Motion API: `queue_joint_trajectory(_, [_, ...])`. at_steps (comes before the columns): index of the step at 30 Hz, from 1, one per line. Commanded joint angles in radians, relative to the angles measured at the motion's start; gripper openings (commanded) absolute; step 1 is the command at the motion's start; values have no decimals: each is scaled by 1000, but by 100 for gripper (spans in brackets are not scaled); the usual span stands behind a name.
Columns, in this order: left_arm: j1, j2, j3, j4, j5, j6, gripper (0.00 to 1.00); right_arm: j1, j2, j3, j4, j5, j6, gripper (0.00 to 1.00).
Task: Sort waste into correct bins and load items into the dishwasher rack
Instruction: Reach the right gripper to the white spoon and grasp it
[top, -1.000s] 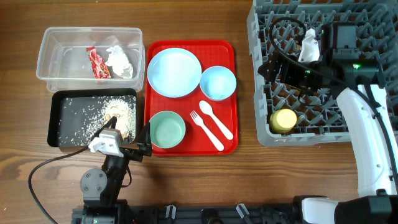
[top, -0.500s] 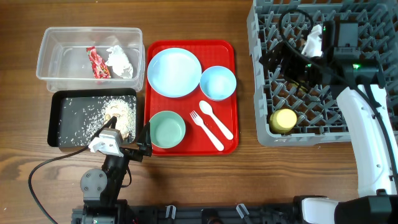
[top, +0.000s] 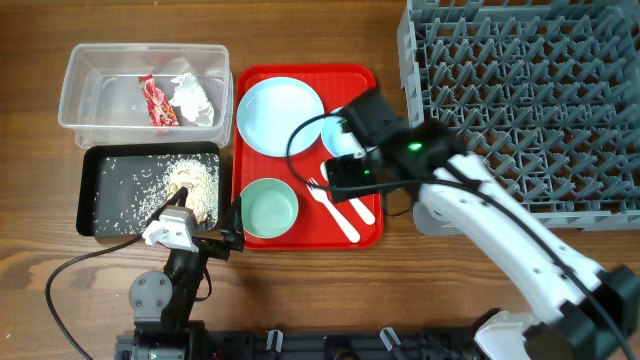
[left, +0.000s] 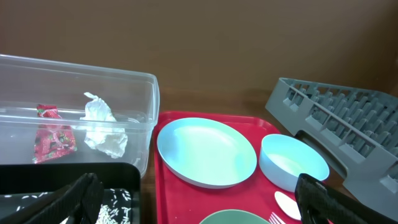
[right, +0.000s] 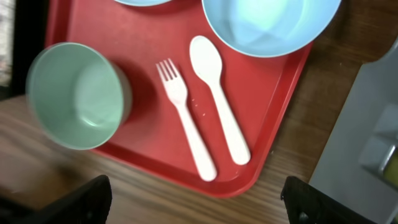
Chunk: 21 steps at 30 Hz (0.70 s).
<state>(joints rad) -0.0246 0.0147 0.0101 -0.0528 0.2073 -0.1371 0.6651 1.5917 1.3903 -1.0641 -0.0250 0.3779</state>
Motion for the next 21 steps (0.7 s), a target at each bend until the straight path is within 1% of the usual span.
queue_joint_trajectory(1, [-3, -5, -5, -4, 5, -5, 100, 3, 97, 0, 35, 94, -74, 85])
queue_joint_trajectory(3, [-3, -5, -5, -4, 5, -5, 100, 3, 142, -18, 60, 71, -117, 75])
queue_joint_trajectory(5, [-3, -5, -5, -4, 5, -5, 100, 3, 184, -37, 75, 61, -142, 70])
queue_joint_trajectory(10, [-3, -5, -5, -4, 5, -5, 100, 2, 272, -76, 144, 96, -147, 66])
queue_joint_trajectory(13, [-3, -5, -5, -4, 5, -5, 100, 2, 333, -77, 175, 95, -161, 59])
queue_joint_trajectory(16, [-3, -5, -5, -4, 5, -5, 100, 2, 398, -77, 190, 96, -169, 47])
queue_joint_trajectory(17, [-3, -5, -5, -4, 5, -5, 100, 2, 417, -76, 190, 95, -169, 45])
queue_joint_trajectory(19, [-3, -5, -5, -4, 5, -5, 100, 2, 448, -77, 190, 96, -170, 38])
queue_joint_trajectory(21, [-3, -5, -5, -4, 5, -5, 100, 3, 465, -77, 192, 96, -170, 28])
